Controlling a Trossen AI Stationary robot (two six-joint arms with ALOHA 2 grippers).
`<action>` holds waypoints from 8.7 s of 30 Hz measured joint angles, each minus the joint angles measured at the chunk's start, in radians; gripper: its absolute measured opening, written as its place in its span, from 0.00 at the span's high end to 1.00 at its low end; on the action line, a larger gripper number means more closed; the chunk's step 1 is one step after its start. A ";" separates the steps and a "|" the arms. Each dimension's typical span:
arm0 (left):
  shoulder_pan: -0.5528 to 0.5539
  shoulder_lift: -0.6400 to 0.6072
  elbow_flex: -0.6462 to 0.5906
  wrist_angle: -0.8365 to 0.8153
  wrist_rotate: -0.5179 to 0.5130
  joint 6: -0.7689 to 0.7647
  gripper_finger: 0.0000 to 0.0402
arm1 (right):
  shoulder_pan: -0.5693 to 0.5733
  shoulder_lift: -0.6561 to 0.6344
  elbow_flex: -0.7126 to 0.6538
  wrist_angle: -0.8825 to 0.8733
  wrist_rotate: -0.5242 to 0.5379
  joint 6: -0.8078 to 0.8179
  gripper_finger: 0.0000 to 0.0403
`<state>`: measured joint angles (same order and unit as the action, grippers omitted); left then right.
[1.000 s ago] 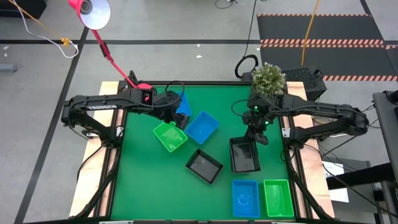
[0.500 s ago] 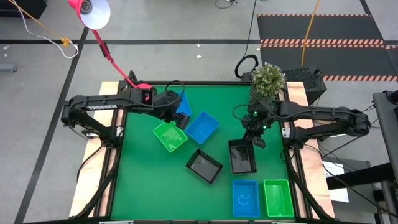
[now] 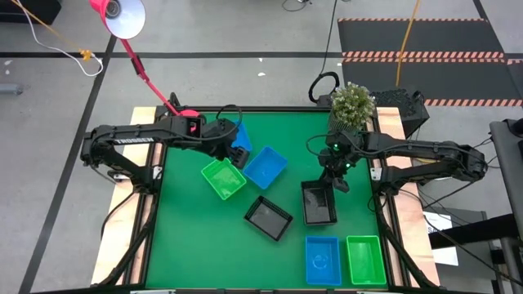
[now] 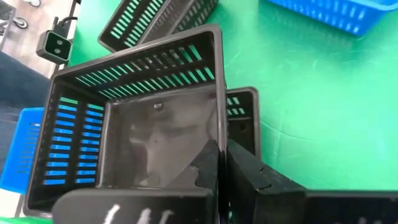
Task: Stack baskets by color
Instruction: Stack the left black bin on the right black bin, then stack the middle blue bin on the bottom blue bin
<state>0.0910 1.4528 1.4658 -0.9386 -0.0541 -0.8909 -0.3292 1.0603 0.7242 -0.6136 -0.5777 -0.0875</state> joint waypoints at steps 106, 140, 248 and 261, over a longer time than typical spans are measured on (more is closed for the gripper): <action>0.068 0.000 -0.001 -0.050 -0.034 0.082 0.38 | -0.022 0.066 -0.124 0.100 0.026 0.152 0.63; 0.112 0.011 -0.235 0.084 0.000 0.074 0.38 | -0.022 -0.096 0.101 -0.059 0.215 0.442 0.63; 0.004 0.177 -0.002 0.124 -0.274 0.163 0.98 | 0.076 0.442 0.657 0.203 0.603 0.161 0.56; -0.036 0.177 -0.002 0.127 -0.264 0.064 0.98 | 0.108 0.438 0.657 0.166 0.522 0.157 0.59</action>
<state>0.0551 1.6295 1.4643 -0.8112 -0.3184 -0.8268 -0.2215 1.4982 1.3808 -0.4480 -0.0559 0.0690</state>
